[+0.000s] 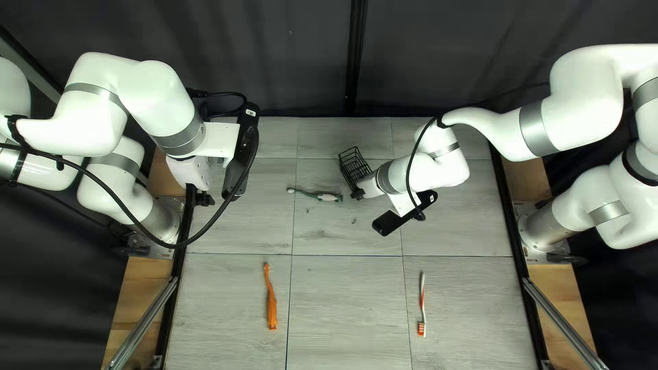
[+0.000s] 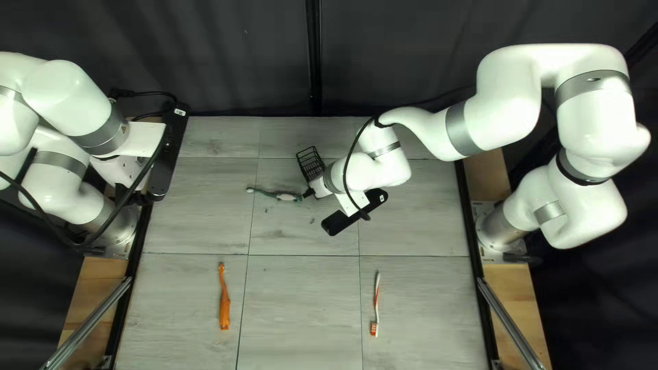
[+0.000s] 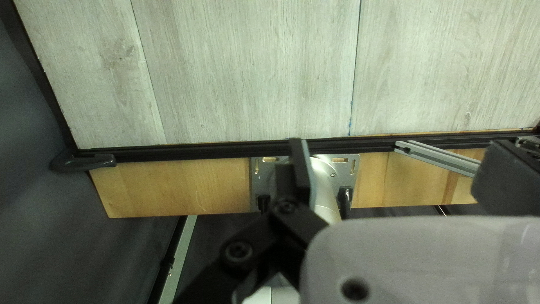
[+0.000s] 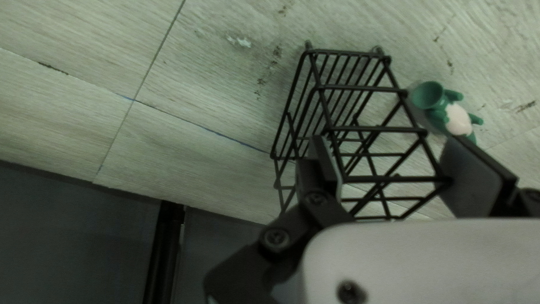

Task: Pick up toothbrushes and insert them into a toothbrush holder

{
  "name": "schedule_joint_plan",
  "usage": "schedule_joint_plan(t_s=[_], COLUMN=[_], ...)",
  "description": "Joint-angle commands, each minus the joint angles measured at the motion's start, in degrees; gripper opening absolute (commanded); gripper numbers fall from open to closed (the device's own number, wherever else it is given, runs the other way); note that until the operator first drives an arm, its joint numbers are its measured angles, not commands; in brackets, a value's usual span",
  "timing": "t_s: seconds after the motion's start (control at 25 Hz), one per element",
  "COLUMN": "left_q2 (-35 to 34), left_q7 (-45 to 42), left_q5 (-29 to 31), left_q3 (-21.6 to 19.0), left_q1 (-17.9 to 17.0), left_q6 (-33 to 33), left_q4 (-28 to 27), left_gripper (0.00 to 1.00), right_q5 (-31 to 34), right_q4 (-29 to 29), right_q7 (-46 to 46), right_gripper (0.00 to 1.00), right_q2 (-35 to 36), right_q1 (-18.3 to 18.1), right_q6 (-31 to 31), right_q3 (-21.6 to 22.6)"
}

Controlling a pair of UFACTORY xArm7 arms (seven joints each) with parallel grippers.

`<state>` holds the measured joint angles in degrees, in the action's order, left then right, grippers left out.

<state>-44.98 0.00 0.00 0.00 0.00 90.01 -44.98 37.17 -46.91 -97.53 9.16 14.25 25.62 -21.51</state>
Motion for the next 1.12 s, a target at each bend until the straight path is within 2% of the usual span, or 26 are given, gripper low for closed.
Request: schedule_joint_plan(t_s=[0.04,0.16,0.36,0.4,0.44,0.88,0.96,1.12], left_q2=[0.00,0.00,0.00,0.00,0.00,0.00,0.00,0.00], left_q7=[0.00,0.00,0.00,0.00,0.00,0.00,0.00,0.00], left_q5=[0.00,0.00,0.00,0.00,0.00,0.00,0.00,0.00], left_q3=[0.00,0.00,0.00,0.00,0.00,0.00,0.00,0.00], left_q1=[0.00,0.00,0.00,0.00,0.00,0.00,0.00,0.00], left_q6=[0.00,0.00,0.00,0.00,0.00,0.00,0.00,0.00], left_q4=[0.00,0.00,0.00,0.00,0.00,0.00,0.00,0.00], left_gripper=[1.00,1.00,1.00,1.00,1.00,1.00,1.00,1.00], right_q5=[-3.40,-4.53,-5.25,-4.99,-4.83,-4.05,-5.08,-7.54], right_q4=[-1.01,-0.05,0.47,0.40,0.48,0.73,-0.92,-2.70], right_q7=[2.02,6.10,21.52,25.14,25.86,26.56,29.74,42.00], right_gripper=[0.00,0.00,0.00,0.00,0.00,0.00,0.00,0.00], right_q2=[-3.53,-7.48,-19.46,-22.88,-23.92,-23.56,-20.88,-17.25], right_q1=[1.69,2.77,5.83,6.42,6.56,6.72,7.77,11.82], right_q6=[6.32,10.26,24.16,28.26,29.37,29.41,29.62,29.95], right_q3=[1.50,2.41,9.42,12.15,12.88,13.41,14.79,20.14])
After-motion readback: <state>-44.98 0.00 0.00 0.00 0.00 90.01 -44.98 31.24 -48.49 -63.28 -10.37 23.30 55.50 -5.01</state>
